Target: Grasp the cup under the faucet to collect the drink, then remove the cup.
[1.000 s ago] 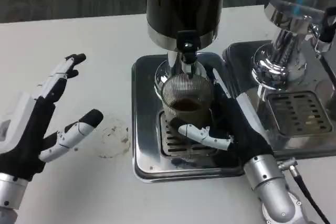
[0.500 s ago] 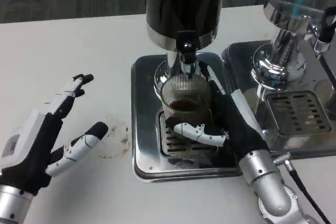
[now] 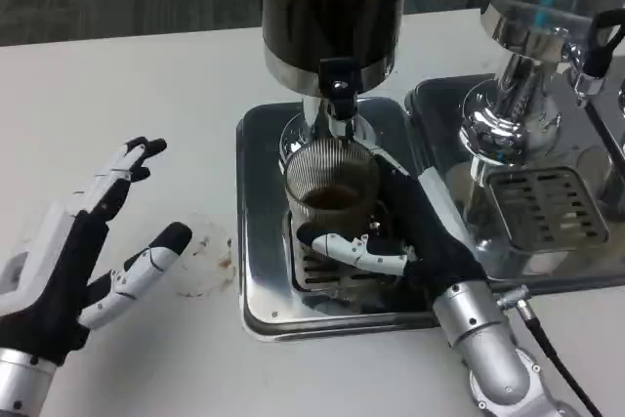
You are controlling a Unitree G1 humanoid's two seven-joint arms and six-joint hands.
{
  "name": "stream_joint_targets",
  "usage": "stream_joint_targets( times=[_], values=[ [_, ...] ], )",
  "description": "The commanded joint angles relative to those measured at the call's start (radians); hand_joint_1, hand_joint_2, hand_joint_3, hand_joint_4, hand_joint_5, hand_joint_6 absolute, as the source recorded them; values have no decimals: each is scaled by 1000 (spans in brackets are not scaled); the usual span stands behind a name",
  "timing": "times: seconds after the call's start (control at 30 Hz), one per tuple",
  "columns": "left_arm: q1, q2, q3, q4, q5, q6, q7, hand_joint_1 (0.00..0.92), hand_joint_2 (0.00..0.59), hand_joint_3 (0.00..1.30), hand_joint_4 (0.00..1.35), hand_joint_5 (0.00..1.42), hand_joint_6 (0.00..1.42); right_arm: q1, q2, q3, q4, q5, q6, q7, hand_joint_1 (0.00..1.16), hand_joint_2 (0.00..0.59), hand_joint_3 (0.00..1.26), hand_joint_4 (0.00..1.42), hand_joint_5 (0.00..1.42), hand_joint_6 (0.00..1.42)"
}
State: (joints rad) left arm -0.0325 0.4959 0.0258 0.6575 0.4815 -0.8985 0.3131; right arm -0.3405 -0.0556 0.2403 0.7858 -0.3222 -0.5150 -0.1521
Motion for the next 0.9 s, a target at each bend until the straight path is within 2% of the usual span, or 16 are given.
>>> stream_joint_targets(
  times=[0.03,0.23,0.4,0.9],
  values=[
    [20,7,2,-16,-6,9,14,0,203,156,21,202,119,36,20,25,30,-28,30,-19,882,175,334,418,333,417],
    [28,1,5,-19,-18,12,12,0,205,152,26,204,120,34,20,21,33,-38,28,-82,945,175,482,531,442,505],
    [35,-2,7,-30,-20,14,15,0,206,148,27,212,121,30,18,19,35,-52,22,-138,986,141,564,591,515,577],
    [29,-8,-5,-29,-24,17,6,0,209,147,28,219,121,24,5,9,12,-85,6,-234,1016,94,646,697,638,680]
  ],
)
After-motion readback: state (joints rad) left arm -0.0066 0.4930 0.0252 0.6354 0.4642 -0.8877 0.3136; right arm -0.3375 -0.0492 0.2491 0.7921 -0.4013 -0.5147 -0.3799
